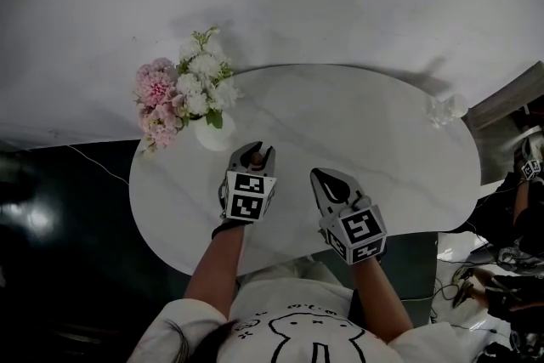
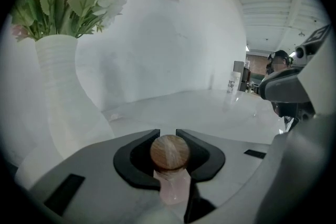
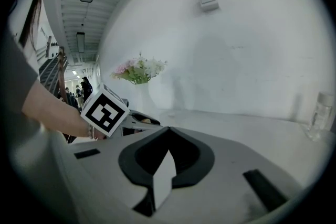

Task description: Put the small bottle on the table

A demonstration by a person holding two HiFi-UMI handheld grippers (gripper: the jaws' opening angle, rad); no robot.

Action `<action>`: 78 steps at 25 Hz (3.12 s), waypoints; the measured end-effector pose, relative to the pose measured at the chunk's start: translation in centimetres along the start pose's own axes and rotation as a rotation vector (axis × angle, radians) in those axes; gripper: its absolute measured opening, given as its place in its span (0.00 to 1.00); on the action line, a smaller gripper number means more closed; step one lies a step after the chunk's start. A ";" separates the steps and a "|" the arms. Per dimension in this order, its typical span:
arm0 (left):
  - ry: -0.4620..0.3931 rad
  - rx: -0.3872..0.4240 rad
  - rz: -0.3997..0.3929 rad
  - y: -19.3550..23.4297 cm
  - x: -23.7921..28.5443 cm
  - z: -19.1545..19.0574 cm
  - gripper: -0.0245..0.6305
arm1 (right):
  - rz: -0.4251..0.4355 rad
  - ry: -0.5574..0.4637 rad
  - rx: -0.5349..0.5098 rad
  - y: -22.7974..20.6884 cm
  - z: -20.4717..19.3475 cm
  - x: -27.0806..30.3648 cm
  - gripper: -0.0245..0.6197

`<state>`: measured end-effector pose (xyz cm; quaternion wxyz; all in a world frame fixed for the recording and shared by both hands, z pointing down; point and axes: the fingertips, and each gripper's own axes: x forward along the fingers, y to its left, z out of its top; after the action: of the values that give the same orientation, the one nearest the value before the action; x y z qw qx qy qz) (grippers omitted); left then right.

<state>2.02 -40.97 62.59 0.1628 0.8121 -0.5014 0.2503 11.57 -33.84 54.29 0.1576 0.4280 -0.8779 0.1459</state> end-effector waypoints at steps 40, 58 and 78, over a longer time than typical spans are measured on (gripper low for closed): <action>-0.163 -0.040 0.183 0.4 -9.4 2.6 0.59 | 0.113 -0.083 -0.107 2.6 3.4 -5.0 0.03; -0.328 0.027 0.307 2.0 -18.6 6.4 0.59 | 0.123 -0.193 -0.167 3.9 8.3 -7.5 0.03; -0.556 0.125 0.275 3.1 -31.2 12.7 0.59 | 0.039 -0.359 -0.263 9.5 17.4 -12.8 0.03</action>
<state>-9.29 -26.03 34.44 -0.0661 0.7824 -0.6155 0.0684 8.83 -26.03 32.23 0.0503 0.4059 -0.9114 -0.0452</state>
